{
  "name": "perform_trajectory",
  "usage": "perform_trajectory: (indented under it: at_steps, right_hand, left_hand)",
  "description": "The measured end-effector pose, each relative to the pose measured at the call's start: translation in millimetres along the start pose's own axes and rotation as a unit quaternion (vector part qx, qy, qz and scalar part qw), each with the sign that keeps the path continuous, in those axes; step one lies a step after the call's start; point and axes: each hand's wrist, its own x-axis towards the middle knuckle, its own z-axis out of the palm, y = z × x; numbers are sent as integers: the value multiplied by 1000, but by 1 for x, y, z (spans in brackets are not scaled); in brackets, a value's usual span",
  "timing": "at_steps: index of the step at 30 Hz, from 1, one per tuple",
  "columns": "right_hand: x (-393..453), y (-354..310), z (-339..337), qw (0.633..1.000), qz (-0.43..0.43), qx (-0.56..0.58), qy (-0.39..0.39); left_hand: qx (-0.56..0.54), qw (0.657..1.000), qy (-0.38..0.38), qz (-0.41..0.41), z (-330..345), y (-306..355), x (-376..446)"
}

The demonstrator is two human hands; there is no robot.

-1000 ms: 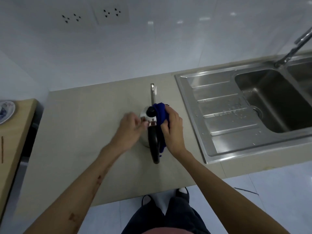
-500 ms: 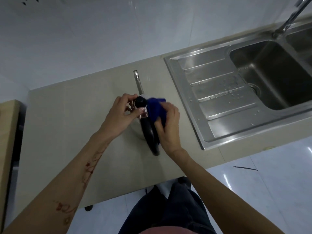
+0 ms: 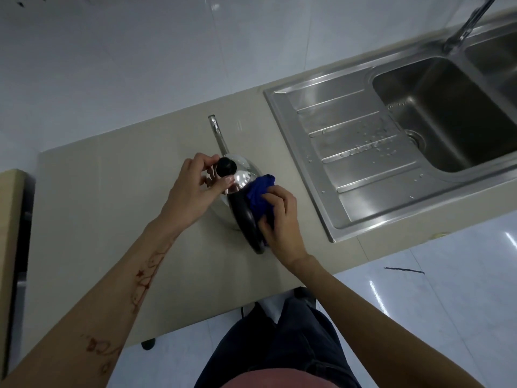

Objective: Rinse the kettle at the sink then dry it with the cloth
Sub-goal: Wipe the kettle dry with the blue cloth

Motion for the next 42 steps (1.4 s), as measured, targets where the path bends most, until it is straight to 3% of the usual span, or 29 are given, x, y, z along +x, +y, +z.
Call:
perform_trajectory:
  at_steps: [2,4,6,10,15,19,21,25,27,29,32,34,37,39,42]
  right_hand:
    - [-9,16,5,998,31,-24,-44]
    - [-10,25,5,989,115,-6,-88]
    - [-4,20,0,983,154,33,-91]
    - [-4,11,-3,996,64,9,-54]
    - [-10,27,15,969,172,-98,-147]
    - [-9,25,19,966,178,-133,-132]
    - [-6,24,18,966,217,-94,-104]
    - [15,6,-6,919,352,174,-27]
    - [35,-9,-22,929,299,218,-14]
    - [57,-29,-32,953,187,236,-15]
    - [74,-50,-28,980,49,191,-33]
    - [65,-41,-12,977,76,198,-10]
    - [48,-11,5,938,262,227,-21]
    - [44,-2,6,912,330,240,-36]
    - [55,-21,-2,928,268,257,-5]
  left_hand:
    - [0,1000,-5,-5,-1,2,0]
    - [-1,1000,0,-9,1,3,-2]
    - [2,1000,6,-17,4,5,-5]
    - [-15,1000,11,-23,5,5,-7]
    - [-6,1000,5,-26,4,7,-8]
    - [7,1000,-4,-22,4,7,-7]
    - [39,999,5,6,6,8,-8]
    - [58,997,10,56,8,10,-13]
    - [46,998,2,49,7,10,-13]
    - [60,997,-4,58,6,10,-12]
    - [92,993,-15,74,2,15,-9]
    - [94,992,-26,77,-1,14,-8]
    - [84,993,-34,69,-3,12,-6]
    - [78,994,-35,63,-3,13,-6]
    - [72,995,-35,53,-3,14,-7]
